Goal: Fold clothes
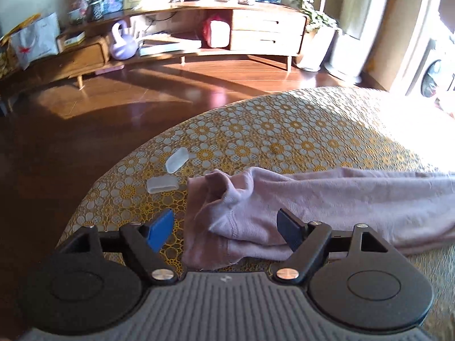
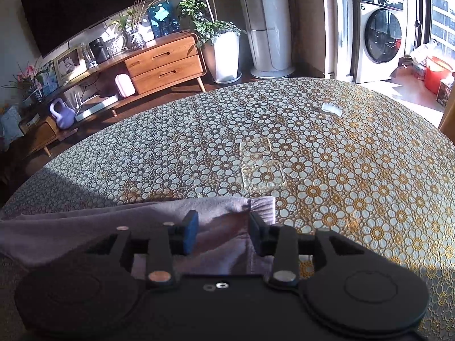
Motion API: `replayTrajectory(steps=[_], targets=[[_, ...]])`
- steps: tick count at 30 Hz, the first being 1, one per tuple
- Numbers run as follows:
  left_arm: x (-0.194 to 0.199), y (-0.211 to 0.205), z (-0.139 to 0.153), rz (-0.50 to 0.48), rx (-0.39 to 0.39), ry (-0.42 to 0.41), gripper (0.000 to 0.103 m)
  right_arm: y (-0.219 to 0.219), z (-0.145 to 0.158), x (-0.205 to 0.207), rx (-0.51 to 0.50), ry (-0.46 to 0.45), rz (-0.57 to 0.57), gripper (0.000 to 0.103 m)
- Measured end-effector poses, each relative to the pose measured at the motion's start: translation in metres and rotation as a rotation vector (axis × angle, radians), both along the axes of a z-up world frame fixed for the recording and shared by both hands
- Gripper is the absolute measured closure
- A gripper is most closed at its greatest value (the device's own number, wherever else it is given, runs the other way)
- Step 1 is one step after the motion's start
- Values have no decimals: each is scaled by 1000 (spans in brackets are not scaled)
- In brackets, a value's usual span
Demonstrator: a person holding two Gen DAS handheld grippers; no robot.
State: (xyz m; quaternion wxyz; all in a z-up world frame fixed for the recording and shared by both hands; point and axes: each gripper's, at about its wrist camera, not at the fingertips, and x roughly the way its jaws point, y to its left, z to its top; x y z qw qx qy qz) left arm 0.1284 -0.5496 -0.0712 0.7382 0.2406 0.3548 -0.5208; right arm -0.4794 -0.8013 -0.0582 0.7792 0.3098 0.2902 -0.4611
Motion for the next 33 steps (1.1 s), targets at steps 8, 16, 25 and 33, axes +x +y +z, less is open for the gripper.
replayTrajectory(steps=[8, 16, 25, 33], targets=[[-3, -4, -8, -187, 0, -66, 24, 17, 1, 103, 82, 56, 298, 0], [5, -18, -21, -333, 62, -70, 39, 51, -4, 210, 117, 138, 522, 0], [16, -19, -28, -427, 64, -17, 70, 82, 1, 317, 92, 120, 705, 0], [43, 3, -33, -450, 80, 109, 76, 91, -39, 356, 109, 257, 725, 0]])
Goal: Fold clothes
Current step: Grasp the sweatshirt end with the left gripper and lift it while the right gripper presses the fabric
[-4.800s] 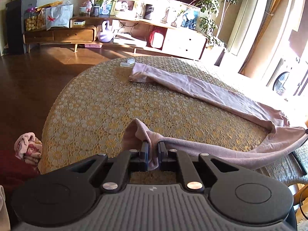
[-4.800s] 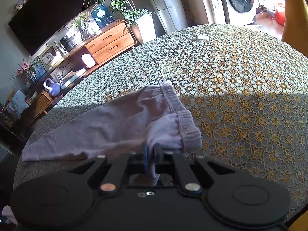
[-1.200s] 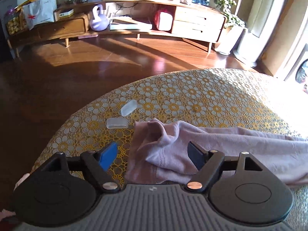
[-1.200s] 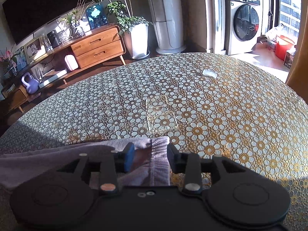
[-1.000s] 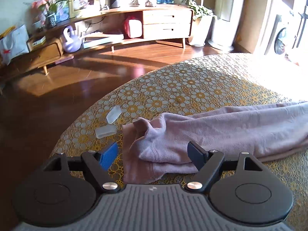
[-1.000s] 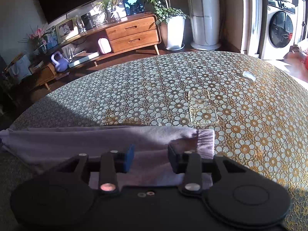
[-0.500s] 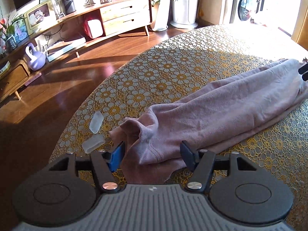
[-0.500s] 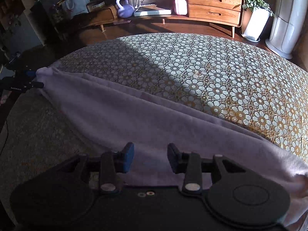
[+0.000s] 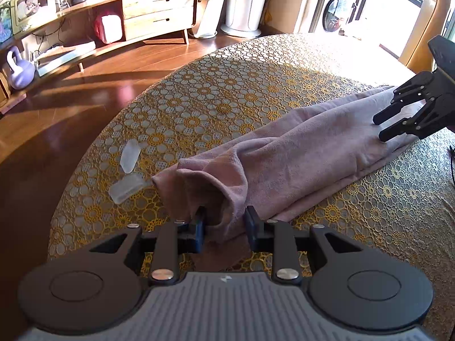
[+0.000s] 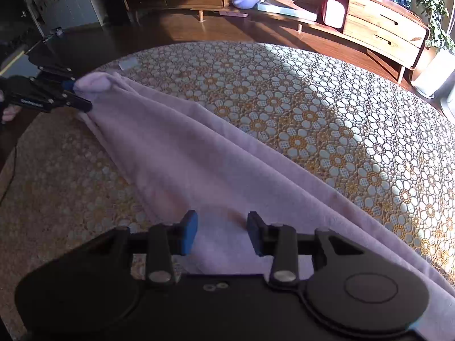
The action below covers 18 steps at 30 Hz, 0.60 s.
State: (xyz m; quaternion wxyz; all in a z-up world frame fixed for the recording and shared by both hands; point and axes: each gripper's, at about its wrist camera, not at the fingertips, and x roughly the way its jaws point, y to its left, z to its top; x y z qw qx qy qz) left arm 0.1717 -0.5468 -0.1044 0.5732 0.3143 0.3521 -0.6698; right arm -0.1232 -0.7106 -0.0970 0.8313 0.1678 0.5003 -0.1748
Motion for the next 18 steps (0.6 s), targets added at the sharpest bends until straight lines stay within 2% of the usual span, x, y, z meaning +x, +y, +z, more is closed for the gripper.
replayTrajectory(steps=[2, 7, 12, 13, 14, 15, 16, 18], targets=[[7, 4, -3, 6, 17, 28, 76, -4, -4, -7, 5, -9, -10, 0], [21, 20, -6, 23, 67, 24, 76, -9, -6, -20, -31, -5, -32, 0], [27, 23, 24, 55, -38, 136, 73, -6, -6, -20, -47, -12, -36, 0], [28, 17, 27, 74, -40, 156, 59, -4, -6, -18, -57, -8, -32, 0], [29, 11, 30, 93, -42, 176, 29, -2, -7, -16, -64, -5, -28, 0], [31, 6, 34, 111, -44, 196, 18, -1, -7, -14, -69, -2, -23, 0], [32, 0, 37, 130, -47, 216, 14, 0, -8, -14, -72, -1, -21, 0], [35, -14, 31, 171, -7, 293, 14, 0, -9, -12, -75, 0, -20, 0]])
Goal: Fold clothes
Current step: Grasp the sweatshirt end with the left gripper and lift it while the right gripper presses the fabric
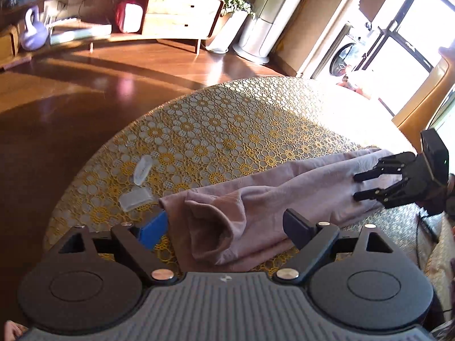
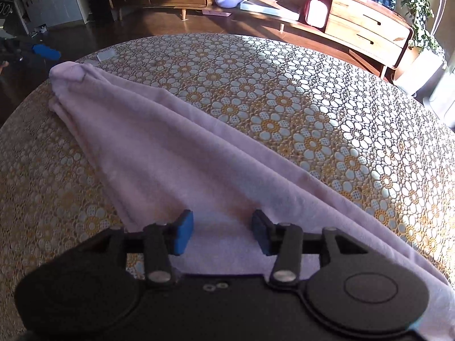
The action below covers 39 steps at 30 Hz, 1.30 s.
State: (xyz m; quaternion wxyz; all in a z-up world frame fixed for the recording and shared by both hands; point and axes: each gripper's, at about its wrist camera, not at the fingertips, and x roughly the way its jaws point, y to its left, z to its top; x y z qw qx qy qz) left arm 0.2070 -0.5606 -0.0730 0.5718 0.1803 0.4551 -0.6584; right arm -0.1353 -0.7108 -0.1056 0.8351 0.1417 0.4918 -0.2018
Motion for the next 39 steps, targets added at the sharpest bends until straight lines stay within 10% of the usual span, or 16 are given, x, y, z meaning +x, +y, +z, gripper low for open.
replayTrajectory(steps=[4, 8, 10, 31, 39], targets=[[9, -23, -22, 128, 125, 176, 15, -1, -1, -2, 4, -12, 0, 0], [8, -30, -34, 204, 149, 237, 62, -1, -1, -4, 1, -25, 4, 0], [7, -32, -39, 242, 166, 239, 69, 0, -1, -4, 1, -28, 5, 0], [33, -21, -86, 557, 81, 565, 69, 2, -2, -5, -9, -38, 17, 0], [40, -1, -101, 790, 13, 654, 89, 2, -3, -6, -13, -44, 20, 0]])
